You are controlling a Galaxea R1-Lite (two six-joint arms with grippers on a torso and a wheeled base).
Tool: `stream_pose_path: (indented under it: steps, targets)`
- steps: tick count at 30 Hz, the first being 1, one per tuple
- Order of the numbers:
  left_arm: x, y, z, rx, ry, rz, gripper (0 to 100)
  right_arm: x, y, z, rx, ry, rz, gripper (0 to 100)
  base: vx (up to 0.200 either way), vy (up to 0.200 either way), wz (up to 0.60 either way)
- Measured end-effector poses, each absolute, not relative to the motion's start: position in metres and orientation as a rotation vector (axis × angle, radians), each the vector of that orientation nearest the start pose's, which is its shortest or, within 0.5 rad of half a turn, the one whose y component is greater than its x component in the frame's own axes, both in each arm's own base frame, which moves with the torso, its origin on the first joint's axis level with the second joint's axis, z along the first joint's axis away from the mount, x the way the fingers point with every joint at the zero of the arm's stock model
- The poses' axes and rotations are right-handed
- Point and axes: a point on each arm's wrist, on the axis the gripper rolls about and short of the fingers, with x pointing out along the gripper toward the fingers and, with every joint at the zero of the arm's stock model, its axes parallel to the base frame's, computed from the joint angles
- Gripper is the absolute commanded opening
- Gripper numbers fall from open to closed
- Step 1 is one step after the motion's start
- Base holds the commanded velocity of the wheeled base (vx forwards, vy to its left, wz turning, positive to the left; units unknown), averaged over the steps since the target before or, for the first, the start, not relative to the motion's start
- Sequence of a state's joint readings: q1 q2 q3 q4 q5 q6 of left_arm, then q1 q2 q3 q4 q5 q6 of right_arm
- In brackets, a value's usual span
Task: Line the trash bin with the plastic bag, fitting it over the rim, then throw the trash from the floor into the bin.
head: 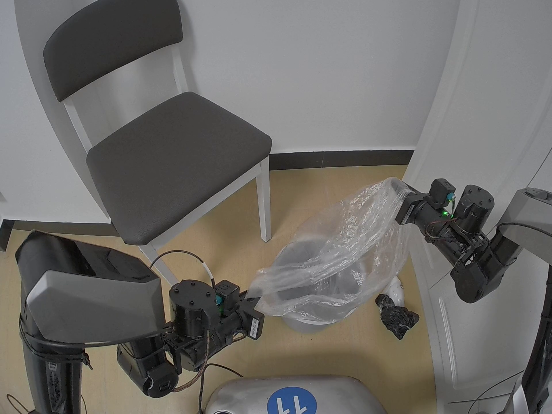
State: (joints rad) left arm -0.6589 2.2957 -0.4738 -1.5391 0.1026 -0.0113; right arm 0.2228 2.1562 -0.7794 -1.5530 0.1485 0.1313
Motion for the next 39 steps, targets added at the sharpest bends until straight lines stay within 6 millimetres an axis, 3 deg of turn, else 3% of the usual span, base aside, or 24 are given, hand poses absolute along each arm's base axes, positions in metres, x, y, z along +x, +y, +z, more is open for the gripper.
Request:
stream_pose_path:
  steps: [13, 23, 33, 39]
  targets:
    - [0.28, -0.218, -0.038, 0.22, 0.279, -0.576, 0, 0.396, 0.091, 0.073, 0.139, -0.112, 0.375, 0, 0.0, 0.0, 0.0]
    - [0.29, -0.216, -0.075, 0.264, 0.33, -0.56, 0, 0.417, 0.089, 0.034, 0.136, -0.063, 0.356, 0, 0.0, 0.0, 0.0]
    - [0.293, -0.218, -0.086, 0.265, 0.341, -0.559, 0, 0.428, 0.086, 0.01, 0.13, -0.037, 0.343, 0, 0.0, 0.0, 0.0]
    - [0.3, -0.213, -0.087, 0.257, 0.339, -0.533, 0, 0.427, 0.067, -0.005, 0.06, 0.001, 0.326, 0, 0.0, 0.0, 0.0]
